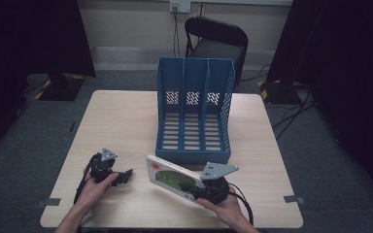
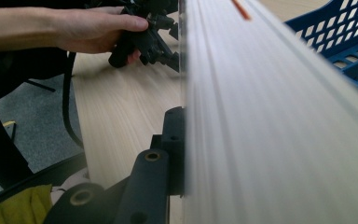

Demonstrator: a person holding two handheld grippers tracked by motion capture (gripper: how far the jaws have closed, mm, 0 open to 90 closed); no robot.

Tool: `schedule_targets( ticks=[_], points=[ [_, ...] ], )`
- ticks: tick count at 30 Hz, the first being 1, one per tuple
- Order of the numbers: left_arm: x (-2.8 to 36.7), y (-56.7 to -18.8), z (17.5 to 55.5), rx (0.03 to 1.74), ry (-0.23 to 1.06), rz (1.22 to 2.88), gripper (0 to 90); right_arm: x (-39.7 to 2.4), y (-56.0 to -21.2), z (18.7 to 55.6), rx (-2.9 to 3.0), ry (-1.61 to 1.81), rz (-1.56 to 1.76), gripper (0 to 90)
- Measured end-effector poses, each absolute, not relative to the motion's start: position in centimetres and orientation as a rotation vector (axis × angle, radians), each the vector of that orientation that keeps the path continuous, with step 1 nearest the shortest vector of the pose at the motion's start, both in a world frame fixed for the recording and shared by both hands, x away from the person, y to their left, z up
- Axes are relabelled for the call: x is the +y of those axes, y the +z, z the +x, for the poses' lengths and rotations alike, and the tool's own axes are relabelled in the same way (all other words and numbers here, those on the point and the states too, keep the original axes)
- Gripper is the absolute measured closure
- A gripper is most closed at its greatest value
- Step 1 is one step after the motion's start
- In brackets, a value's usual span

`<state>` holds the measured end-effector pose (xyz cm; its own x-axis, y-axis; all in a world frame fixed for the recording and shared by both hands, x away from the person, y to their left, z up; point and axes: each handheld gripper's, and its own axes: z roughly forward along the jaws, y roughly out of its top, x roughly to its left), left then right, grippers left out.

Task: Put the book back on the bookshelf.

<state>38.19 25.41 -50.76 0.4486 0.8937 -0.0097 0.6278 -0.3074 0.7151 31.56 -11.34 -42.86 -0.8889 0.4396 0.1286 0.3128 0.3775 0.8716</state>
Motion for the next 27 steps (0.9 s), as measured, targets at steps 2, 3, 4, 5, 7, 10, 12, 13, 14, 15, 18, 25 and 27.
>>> schedule_targets(
  ticks=[2, 3, 4, 5, 7, 10, 12, 13, 14, 15, 18, 25, 27],
  points=[
    [25.4, -50.8, 38.2, 1.272, 0.522, 2.041, 0.0, -11.4, -42.7, 31.4, 2.487, 1.552, 0.677, 76.5],
    [25.4, -50.7, 38.2, 1.272, 0.524, 2.046, 0.0, -11.4, -42.5, 31.3, 2.491, 1.552, 0.672, 76.5],
    [25.4, -50.7, 38.2, 1.272, 0.524, 2.046, 0.0, -11.4, -42.4, 31.2, 2.486, 1.552, 0.668, 76.5],
    [25.4, -50.8, 38.2, 1.276, 0.525, 2.04, 0.0, -11.4, -42.2, 31.2, 2.484, 1.557, 0.668, 76.5],
    [25.4, -50.8, 38.2, 1.274, 0.523, 2.041, 0.0, -11.5, -41.9, 31.1, 2.479, 1.556, 0.672, 76.5],
    [25.4, -50.7, 38.2, 1.273, 0.524, 2.046, 0.0, -11.9, -41.5, 31.3, 2.475, 1.571, 0.689, 76.5],
    [25.4, -50.8, 38.2, 1.272, 0.523, 2.046, 0.0, -12.2, -41.0, 31.3, 2.466, 1.565, 0.696, 76.5],
    [25.4, -50.8, 38.2, 1.272, 0.523, 2.046, 0.0, -12.4, -40.9, 31.3, 2.46, 1.57, 0.7, 76.5],
    [25.4, -50.8, 38.2, 1.273, 0.524, 2.046, 0.0, -12.6, -40.6, 31.4, 2.448, 1.576, 0.703, 76.5],
    [25.4, -50.8, 38.2, 1.273, 0.523, 2.045, 0.0, -12.7, -40.5, 31.4, 2.445, 1.578, 0.705, 76.5],
    [25.4, -50.7, 38.2, 1.274, 0.524, 2.045, 0.0, -13.2, -40.0, 31.4, 2.429, 1.586, 0.708, 76.5],
    [25.4, -50.7, 38.2, 1.273, 0.524, 2.046, 0.0, -14.1, -38.9, 31.5, 2.383, 1.603, 0.728, 76.5],
    [25.4, -50.8, 38.2, 1.272, 0.523, 2.044, 0.0, -14.3, -38.6, 31.6, 2.368, 1.603, 0.73, 76.5]
  ],
)
